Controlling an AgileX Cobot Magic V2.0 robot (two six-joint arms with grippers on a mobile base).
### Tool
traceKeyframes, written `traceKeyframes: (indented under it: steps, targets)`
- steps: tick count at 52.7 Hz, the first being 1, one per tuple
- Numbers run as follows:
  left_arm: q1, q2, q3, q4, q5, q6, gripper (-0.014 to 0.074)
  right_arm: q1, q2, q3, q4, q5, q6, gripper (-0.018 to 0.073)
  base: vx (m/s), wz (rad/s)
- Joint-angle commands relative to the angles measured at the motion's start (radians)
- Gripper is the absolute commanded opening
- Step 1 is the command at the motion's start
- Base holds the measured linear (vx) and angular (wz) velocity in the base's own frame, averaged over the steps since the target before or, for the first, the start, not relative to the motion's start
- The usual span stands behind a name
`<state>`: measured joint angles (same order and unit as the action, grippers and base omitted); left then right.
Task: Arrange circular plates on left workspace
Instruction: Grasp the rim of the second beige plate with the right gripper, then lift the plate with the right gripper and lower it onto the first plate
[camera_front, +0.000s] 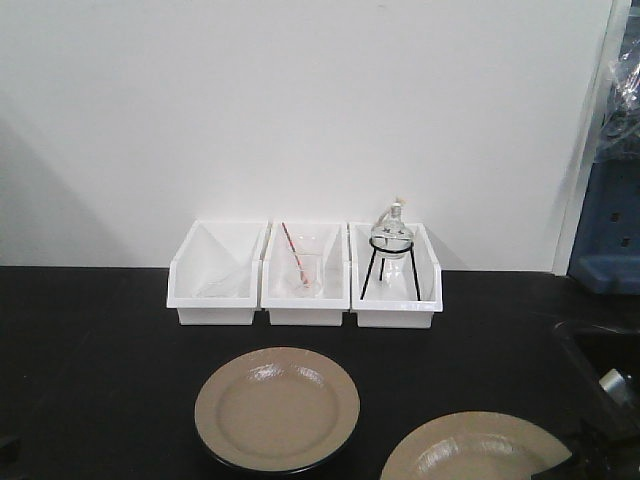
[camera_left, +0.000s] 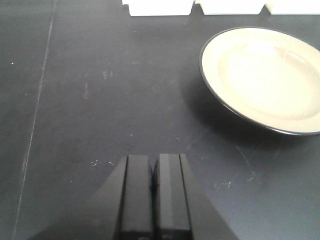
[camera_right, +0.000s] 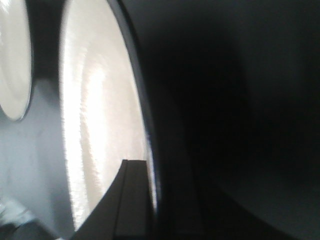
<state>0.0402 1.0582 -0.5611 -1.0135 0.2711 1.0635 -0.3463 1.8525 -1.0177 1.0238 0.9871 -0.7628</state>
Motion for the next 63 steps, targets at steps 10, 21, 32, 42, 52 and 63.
traceKeyframes:
  steps: [10,21,32,42,52,63]
  targets:
    - [0.002,-0.020,-0.027,-0.029,-0.024,0.016,-0.0003,0.000,-0.165,-0.114,0.254,0.053,0.031,-0.0006,0.00,0.00]
    - [0.002,-0.020,-0.027,-0.029,-0.024,0.017,-0.0003,0.074,-0.165,-0.174,0.476,0.049,0.033,-0.0006,0.00,0.00]
    - [0.002,-0.020,-0.027,-0.029,-0.027,0.017,-0.0003,0.279,-0.105,-0.246,0.532,-0.108,0.055,-0.0005,0.00,0.00]
    - [0.002,-0.020,-0.027,-0.029,-0.029,0.017,-0.0003,0.439,0.007,-0.344,0.533,-0.232,0.103,-0.0005,0.00,0.00]
    - [0.002,-0.020,-0.027,-0.029,-0.029,0.017,-0.0003,0.536,0.129,-0.449,0.542,-0.293,0.129,-0.0004,0.00,0.00]
    - [0.002,-0.020,-0.027,-0.030,-0.027,0.017,-0.0003,0.569,0.229,-0.528,0.555,-0.321,0.133,-0.0004,0.00,0.00]
